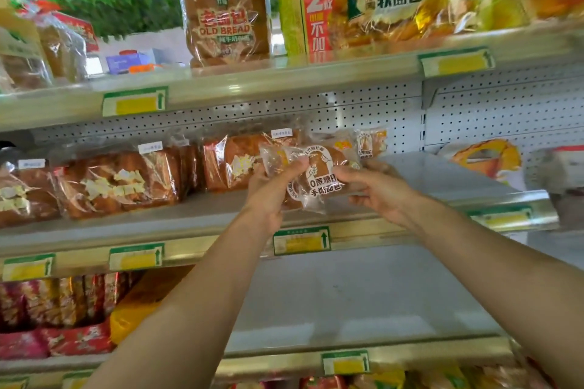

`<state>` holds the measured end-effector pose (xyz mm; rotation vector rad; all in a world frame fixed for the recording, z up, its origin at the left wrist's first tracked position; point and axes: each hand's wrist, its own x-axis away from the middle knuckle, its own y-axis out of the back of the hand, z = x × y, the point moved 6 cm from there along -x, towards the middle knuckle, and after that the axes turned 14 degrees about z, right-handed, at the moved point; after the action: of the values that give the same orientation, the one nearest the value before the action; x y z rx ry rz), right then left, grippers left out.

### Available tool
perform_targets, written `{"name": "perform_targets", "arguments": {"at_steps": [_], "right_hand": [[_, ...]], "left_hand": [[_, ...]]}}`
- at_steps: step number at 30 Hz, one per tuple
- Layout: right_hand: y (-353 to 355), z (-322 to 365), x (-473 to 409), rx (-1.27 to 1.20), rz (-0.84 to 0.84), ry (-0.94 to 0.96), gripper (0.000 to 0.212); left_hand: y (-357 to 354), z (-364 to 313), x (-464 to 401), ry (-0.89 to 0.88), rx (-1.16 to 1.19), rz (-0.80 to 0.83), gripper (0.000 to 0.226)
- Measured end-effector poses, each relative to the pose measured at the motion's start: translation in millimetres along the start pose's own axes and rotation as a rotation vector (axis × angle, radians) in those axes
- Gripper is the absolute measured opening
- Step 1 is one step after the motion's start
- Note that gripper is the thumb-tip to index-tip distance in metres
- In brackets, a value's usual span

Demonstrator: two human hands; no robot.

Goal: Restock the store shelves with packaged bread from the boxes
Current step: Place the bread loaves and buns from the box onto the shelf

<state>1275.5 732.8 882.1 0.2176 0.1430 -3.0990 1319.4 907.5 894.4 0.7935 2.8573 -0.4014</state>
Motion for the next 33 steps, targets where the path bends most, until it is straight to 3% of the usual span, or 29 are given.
{"name": "perform_targets", "arguments": {"at_steps": [2,6,10,13,14,17,21,23,26,33], "right_hand": [[23,10,-4,0.115,0.013,-0.034,0.089],[61,27,-17,0.272,0.108,-0.104,0.068],[111,39,-40,0.361,0.066,-0.095,0.064],[154,43,-59,0.401,0.05,-0.08,0.06],[166,43,-64,0.41,0.054,-0.075,0.059],[201,41,-80,0.418,0.079,-0.066,0.056],[258,34,-103,0.432,-0.036,-0.057,0.045],[283,30,-113,0.436,-0.118,-0.049,0.035],[308,24,-129,0.432,-0.192,-0.053,0.041],[335,7,-166,0.464,-0.225,-0.077,0.04]], "left_hand": [[-13,0,-16,0.024,-0.025,0.034,0.115],[-42,11,-49,0.083,-0.056,0.104,0.104],[-68,22,-88,0.125,-0.074,0.149,0.093],[-83,32,-121,0.142,-0.113,0.156,0.038],[-86,36,-133,0.13,-0.121,0.141,0.033],[-94,43,-163,0.121,-0.113,0.094,0.049],[-80,68,-213,0.185,-0.045,-0.025,0.106],[-73,78,-227,0.225,-0.058,-0.065,0.089],[-69,86,-235,0.276,-0.099,-0.096,0.056],[-67,81,-251,0.242,-0.204,-0.107,0.051]]}}
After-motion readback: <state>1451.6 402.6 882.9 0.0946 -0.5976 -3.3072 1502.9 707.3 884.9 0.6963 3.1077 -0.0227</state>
